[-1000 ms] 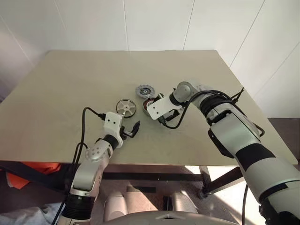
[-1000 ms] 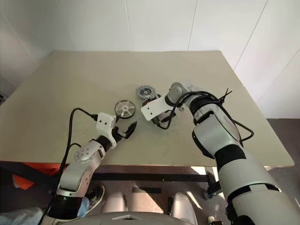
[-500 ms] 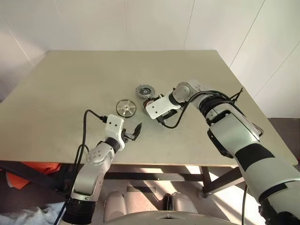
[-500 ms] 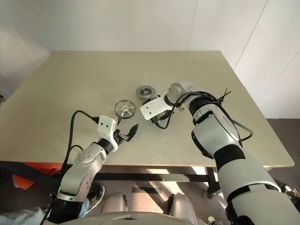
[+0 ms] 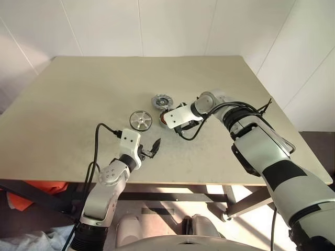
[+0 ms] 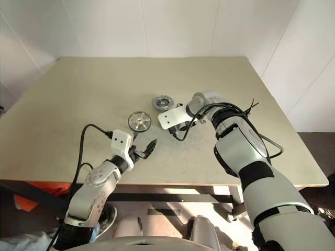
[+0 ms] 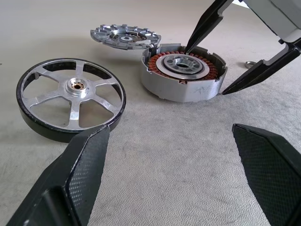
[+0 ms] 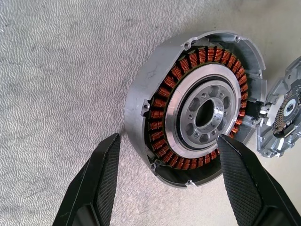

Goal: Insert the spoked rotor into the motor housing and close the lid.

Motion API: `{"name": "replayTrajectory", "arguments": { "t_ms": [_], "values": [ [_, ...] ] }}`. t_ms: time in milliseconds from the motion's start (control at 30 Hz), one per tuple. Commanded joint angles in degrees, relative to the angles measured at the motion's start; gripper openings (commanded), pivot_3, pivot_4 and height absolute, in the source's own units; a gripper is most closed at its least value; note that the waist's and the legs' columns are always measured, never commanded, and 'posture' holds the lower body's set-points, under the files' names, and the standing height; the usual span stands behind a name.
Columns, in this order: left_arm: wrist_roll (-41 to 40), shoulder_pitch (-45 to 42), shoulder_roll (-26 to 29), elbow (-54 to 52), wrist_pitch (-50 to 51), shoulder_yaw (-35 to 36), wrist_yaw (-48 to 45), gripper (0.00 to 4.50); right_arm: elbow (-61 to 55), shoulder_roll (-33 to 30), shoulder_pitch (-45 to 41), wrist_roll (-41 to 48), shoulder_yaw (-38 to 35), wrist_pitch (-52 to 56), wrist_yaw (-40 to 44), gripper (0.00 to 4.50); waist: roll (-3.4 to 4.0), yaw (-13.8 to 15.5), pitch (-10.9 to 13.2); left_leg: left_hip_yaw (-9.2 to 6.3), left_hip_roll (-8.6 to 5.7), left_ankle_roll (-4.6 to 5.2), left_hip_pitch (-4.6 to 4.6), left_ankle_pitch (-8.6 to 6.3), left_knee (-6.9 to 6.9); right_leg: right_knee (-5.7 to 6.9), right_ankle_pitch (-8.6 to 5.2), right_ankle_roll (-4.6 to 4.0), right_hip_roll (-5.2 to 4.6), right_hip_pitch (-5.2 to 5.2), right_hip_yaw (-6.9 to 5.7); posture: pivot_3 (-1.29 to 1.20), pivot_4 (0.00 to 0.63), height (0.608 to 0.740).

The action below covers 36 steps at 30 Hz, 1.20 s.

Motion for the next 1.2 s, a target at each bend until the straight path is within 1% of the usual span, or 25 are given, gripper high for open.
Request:
{"name": "replayTrajectory", "arguments": {
  "t_ms": [33, 400, 500, 533, 600, 1000, 1067, 1200],
  "values": [
    [-0.22, -0.29, -0.05, -2.26, -0.34, -0.15, 0.16, 4.41, -0.63, 0.58, -0.74, 0.35, -0.61, 0.15, -0.86, 3.64, 0.0, -0.02, 0.0, 0.0, 0.0, 0.0, 0.0, 0.0, 0.0, 0.0, 0.0, 0.0, 0.0, 0.0, 0.0, 0.0, 0.0, 0.74],
    [-0.56, -0.86, 0.88, -2.15, 0.04, 0.88, -0.12, 4.41, -0.7, 1.25, 0.98, 0.7, -1.09, -0.08, 0.27, 3.64, 0.01, -0.05, -0.01, 0.0, 0.0, 0.0, 0.05, 0.0, 0.0, 0.02, 0.0, 0.0, 0.01, 0.03, 0.01, 0.0, 0.0, 0.74],
    [-0.66, -1.06, 1.19, -2.02, 0.02, 1.18, -0.21, 4.41, -0.69, 1.18, 0.98, 0.87, -1.43, 0.13, 0.4, 3.06, 0.01, -0.05, -0.01, 0.0, 0.0, 0.0, 0.05, 0.0, 0.0, 0.02, 0.0, 0.0, 0.01, 0.03, 0.01, 0.0, 0.0, 0.74],
    [-0.69, -1.11, 1.26, -1.94, -0.01, 1.27, -0.23, 4.41, -0.71, 1.17, 0.99, 0.86, -1.48, 0.14, 0.4, 2.65, 0.02, -0.08, -0.01, 0.0, 0.0, 0.0, 0.05, 0.0, 0.0, 0.02, 0.0, 0.0, 0.01, 0.03, 0.01, 0.0, 0.0, 0.74],
    [-0.72, -1.22, 1.38, -1.82, -0.06, 1.41, -0.26, 4.41, -0.77, 1.18, 1.11, 0.85, -1.44, 0.03, 0.28, 2.1, 0.02, -0.22, -0.02, 0.02, 0.0, 0.0, 0.12, 0.0, 0.0, 0.06, 0.0, 0.0, 0.01, 0.07, 0.04, 0.0, 0.0, 0.74],
    [-0.59, -0.51, 1.43, -2.37, -0.13, 1.68, 0.2, 4.41, -0.79, 1.78, 1.27, 0.82, -1.07, 0.0, -0.04, 2.1, 0.03, -0.38, -0.02, 0.01, 0.0, -0.01, 0.13, 0.01, 0.01, 0.1, 0.0, 0.0, 0.01, 0.08, 0.04, 0.0, 0.0, 0.74],
    [-0.58, -0.51, 1.45, -2.4, -0.13, 1.79, 0.27, 4.41, -0.79, 1.9, 1.09, 1.0, -1.23, 0.05, 0.06, 1.94, 0.03, -0.47, -0.02, 0.01, 0.0, -0.01, 0.13, 0.01, 0.01, 0.1, 0.0, 0.0, 0.01, 0.08, 0.04, 0.0, 0.0, 0.74],
    [-0.56, -0.61, 1.53, -2.23, -0.21, 1.92, 0.31, 4.41, -1.23, 1.42, 0.76, 1.25, -1.34, -1.33, 0.52, 1.94, 0.03, -0.75, -0.02, 0.01, 0.0, -0.01, 0.12, 0.01, 0.01, 0.09, 0.0, 0.0, 0.01, 0.08, 0.04, 0.0, 0.0, 0.74]
  ]
}}
